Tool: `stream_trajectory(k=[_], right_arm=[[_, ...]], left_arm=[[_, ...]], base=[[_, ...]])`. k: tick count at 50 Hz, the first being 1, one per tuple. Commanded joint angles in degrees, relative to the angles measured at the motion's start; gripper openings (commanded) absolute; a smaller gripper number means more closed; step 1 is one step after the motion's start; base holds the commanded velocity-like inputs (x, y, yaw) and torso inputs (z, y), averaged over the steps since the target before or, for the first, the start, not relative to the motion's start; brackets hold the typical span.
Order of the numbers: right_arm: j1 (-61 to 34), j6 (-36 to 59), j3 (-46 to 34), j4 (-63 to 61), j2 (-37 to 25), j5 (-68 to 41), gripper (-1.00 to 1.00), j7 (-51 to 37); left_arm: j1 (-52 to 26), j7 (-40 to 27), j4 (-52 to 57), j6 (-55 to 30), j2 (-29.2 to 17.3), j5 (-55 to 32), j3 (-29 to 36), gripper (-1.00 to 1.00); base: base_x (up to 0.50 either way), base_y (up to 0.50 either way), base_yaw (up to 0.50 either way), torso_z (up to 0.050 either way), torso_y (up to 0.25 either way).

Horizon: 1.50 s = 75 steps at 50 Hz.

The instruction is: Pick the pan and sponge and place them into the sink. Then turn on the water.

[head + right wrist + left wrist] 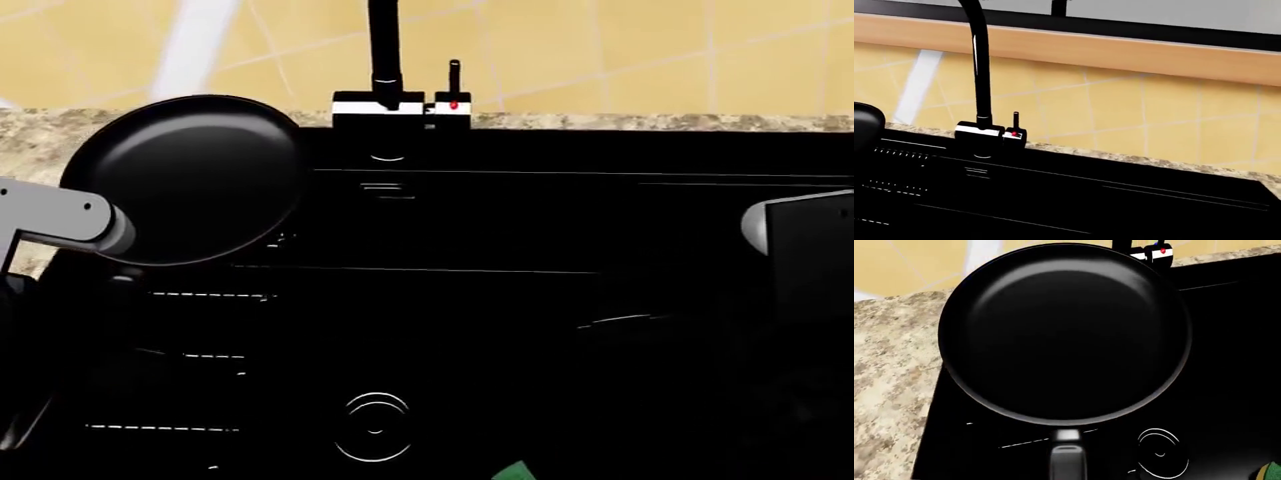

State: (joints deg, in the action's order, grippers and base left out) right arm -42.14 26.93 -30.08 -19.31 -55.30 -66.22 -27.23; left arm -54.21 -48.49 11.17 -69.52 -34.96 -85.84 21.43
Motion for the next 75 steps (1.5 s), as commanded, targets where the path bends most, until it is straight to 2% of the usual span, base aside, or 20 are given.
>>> stream_trajectory(k=[1, 18, 59, 75], right_arm=[[-0.2, 0.2, -0.2, 0.0, 0.3, 0.2, 1.0, 0.1], [-1.0, 1.0, -0.4, 0.4, 0.6, -0.1, 1.0, 0.4], [-1.6, 1.3, -1.1, 0.8, 1.6, 1.4, 1.0, 0.8], [-1.6, 1.3, -1.0, 0.9, 1.7, 1.4, 1.0, 0.6]], left_arm=[[-0.7, 0.5, 0.5, 0.9, -0.4, 2.1, -1.1, -1.0], [-1.2, 0.8, 0.3, 1.1, -0.7, 2.2, -0.7, -1.0], [-0.2, 2.4, 0.1, 3.0, -1.6, 3.5, 0.3, -1.0], [0.1, 2.7, 0.2, 3.5, -1.9, 3.7, 0.5, -1.0]], base=[[0.2, -0.25, 0.0, 0.0, 0.0], [0.16, -0.29, 0.0, 0.001, 0.002], [0.01, 0.0, 0.0, 0.0, 0.002], [0.26, 0.31, 0.0, 0.001, 0.002]])
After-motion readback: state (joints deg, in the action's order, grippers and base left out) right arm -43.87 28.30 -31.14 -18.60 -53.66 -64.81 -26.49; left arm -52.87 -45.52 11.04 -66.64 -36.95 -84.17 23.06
